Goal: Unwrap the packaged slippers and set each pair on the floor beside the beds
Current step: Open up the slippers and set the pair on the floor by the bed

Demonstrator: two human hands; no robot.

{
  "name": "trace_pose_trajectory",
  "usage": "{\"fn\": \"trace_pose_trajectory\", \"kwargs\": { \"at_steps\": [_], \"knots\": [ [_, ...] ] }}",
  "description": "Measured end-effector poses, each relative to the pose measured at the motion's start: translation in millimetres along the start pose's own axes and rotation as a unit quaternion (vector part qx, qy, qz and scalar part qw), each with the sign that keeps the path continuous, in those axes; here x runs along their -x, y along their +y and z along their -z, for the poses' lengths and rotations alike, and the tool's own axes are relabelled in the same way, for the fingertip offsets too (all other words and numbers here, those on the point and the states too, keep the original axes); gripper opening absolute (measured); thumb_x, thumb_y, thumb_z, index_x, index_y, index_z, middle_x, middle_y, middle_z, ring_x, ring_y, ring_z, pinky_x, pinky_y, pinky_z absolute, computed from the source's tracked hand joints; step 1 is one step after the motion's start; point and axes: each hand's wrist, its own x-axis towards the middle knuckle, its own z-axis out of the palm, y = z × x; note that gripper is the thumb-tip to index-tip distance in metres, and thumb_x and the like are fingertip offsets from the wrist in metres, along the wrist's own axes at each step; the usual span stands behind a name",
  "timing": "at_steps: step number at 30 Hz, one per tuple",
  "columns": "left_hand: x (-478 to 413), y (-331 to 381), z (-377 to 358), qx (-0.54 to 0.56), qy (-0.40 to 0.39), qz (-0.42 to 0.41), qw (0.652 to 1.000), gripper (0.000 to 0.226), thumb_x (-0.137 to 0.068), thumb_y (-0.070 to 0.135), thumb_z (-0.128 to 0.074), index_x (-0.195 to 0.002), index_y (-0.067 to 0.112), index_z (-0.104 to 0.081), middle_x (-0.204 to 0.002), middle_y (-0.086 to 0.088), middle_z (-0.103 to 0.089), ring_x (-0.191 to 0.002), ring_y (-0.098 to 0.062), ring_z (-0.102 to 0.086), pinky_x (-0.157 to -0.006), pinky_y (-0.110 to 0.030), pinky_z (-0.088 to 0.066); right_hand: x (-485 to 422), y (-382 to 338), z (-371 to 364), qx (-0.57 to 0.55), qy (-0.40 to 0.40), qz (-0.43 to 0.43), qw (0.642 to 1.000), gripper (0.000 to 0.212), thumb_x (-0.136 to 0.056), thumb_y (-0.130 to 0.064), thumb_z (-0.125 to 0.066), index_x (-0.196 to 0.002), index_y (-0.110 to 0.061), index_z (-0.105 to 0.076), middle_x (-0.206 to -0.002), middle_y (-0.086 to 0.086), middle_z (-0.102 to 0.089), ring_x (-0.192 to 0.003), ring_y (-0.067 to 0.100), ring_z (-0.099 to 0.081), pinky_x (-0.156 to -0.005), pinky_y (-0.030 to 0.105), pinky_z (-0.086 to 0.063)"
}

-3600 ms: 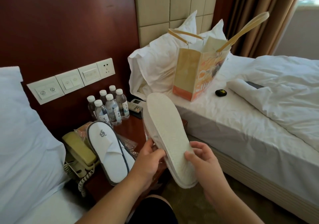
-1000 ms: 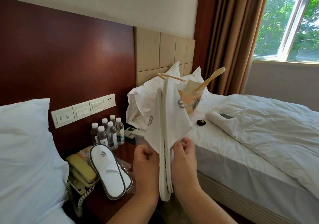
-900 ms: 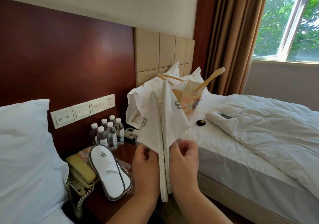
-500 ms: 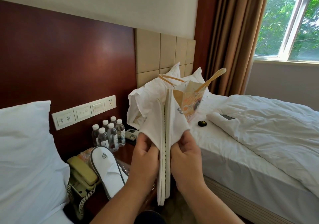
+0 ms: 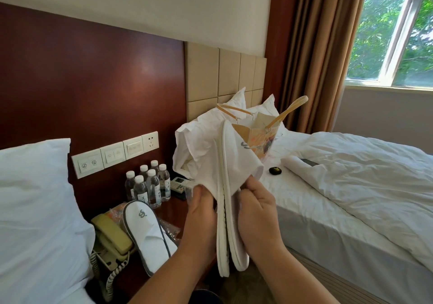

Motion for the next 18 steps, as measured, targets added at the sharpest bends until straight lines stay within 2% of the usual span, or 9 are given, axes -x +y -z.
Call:
{"fn": "trace_pose_trajectory", "kwargs": {
  "at_steps": [2, 3, 5, 7, 9, 12, 15, 16, 18],
  "knots": [
    [-1, 0, 1, 0.006, -0.008, 0.025, 1.000, 0.031, -0.098, 0.051, -0.048, -0.119, 0.036, -0.065, -0.123, -0.004, -0.065, -0.109, -0.016, -0.063, -0.098, -0.040, -0.051, 0, -1, -1, 0.051, 0.019, 0.012, 0.998, 0.033, -0.098, -0.005, -0.050, -0.100, -0.029, -0.073, -0.093, -0.005, -0.075, -0.090, 0.016, -0.070, -0.083, 0.037, -0.059],
    [-2, 0, 2, 0.001, -0.013, 0.028, 1.000, 0.030, -0.098, 0.046, -0.050, -0.121, 0.033, -0.065, -0.123, -0.008, -0.065, -0.104, -0.014, -0.065, -0.092, -0.035, -0.053, -1, -4, -1, 0.064, 0.022, 0.020, 0.997, 0.030, -0.098, -0.008, -0.052, -0.101, -0.031, -0.072, -0.093, -0.007, -0.075, -0.090, 0.013, -0.070, -0.083, 0.037, -0.060],
    [-3, 2, 3, -0.040, -0.037, 0.018, 0.998, 0.025, -0.100, 0.030, -0.051, -0.122, 0.038, -0.060, -0.117, -0.002, -0.068, -0.092, -0.005, -0.068, -0.078, -0.023, -0.055, -3, -8, 0, 0.073, 0.004, 0.029, 0.997, 0.031, -0.099, -0.013, -0.052, -0.104, -0.041, -0.064, -0.096, -0.019, -0.072, -0.091, 0.001, -0.068, -0.078, 0.024, -0.058],
    [-4, 4, 3, -0.047, -0.040, 0.020, 0.998, 0.034, -0.099, 0.026, -0.053, -0.122, 0.050, -0.056, -0.112, 0.008, -0.071, -0.098, -0.010, -0.070, -0.085, -0.032, -0.058, -5, -11, 2, 0.088, -0.053, 0.016, 0.995, 0.038, -0.103, -0.018, -0.045, -0.108, -0.055, -0.046, -0.097, -0.035, -0.065, -0.094, -0.017, -0.059, -0.073, 0.008, -0.050],
    [-4, 6, 2, -0.054, -0.043, 0.025, 0.997, 0.035, -0.097, 0.032, -0.057, -0.122, 0.056, -0.054, -0.113, 0.010, -0.072, -0.105, -0.017, -0.070, -0.095, -0.045, -0.055, -7, -12, 3, 0.106, -0.098, -0.007, 0.989, 0.041, -0.104, -0.020, -0.039, -0.108, -0.061, -0.036, -0.100, -0.039, -0.058, -0.096, -0.023, -0.054, -0.073, 0.006, -0.046],
    [-4, 9, 2, -0.056, -0.062, 0.030, 0.996, 0.036, -0.091, 0.035, -0.061, -0.120, 0.056, -0.057, -0.113, 0.005, -0.073, -0.106, -0.024, -0.070, -0.095, -0.053, -0.053, -12, -16, 8, 0.145, -0.081, -0.017, 0.986, 0.040, -0.099, -0.011, -0.044, -0.106, -0.050, -0.052, -0.105, -0.024, -0.065, -0.095, -0.008, -0.062, -0.076, 0.011, -0.047],
    [-6, 7, 4, -0.080, -0.068, 0.005, 0.994, 0.040, -0.095, 0.014, -0.057, -0.111, 0.050, -0.061, -0.096, 0.007, -0.077, -0.090, -0.015, -0.073, -0.082, -0.035, -0.060, -18, -23, 14, 0.192, -0.014, -0.005, 0.981, 0.023, -0.088, 0.003, -0.047, -0.092, -0.007, -0.067, -0.089, 0.016, -0.070, -0.079, 0.029, -0.066, -0.058, 0.020, -0.049],
    [-6, 8, 4, -0.082, -0.065, 0.000, 0.995, 0.042, -0.095, 0.009, -0.055, -0.111, 0.047, -0.061, -0.095, 0.008, -0.077, -0.086, -0.011, -0.072, -0.078, -0.029, -0.059, -19, -28, 14, 0.196, -0.014, 0.004, 0.980, 0.022, -0.087, 0.004, -0.046, -0.089, -0.004, -0.066, -0.088, 0.018, -0.069, -0.077, 0.031, -0.065, -0.056, 0.021, -0.048],
    [-6, 9, 3, -0.079, -0.071, -0.003, 0.994, 0.046, -0.094, 0.002, -0.053, -0.117, 0.042, -0.062, -0.107, 0.008, -0.075, -0.099, -0.011, -0.070, -0.090, -0.033, -0.056, -20, -38, 14, 0.191, -0.065, 0.029, 0.979, 0.037, -0.092, 0.002, -0.045, -0.089, -0.030, -0.065, -0.092, -0.007, -0.069, -0.081, 0.002, -0.065, -0.064, 0.006, -0.048]
  ]
}}
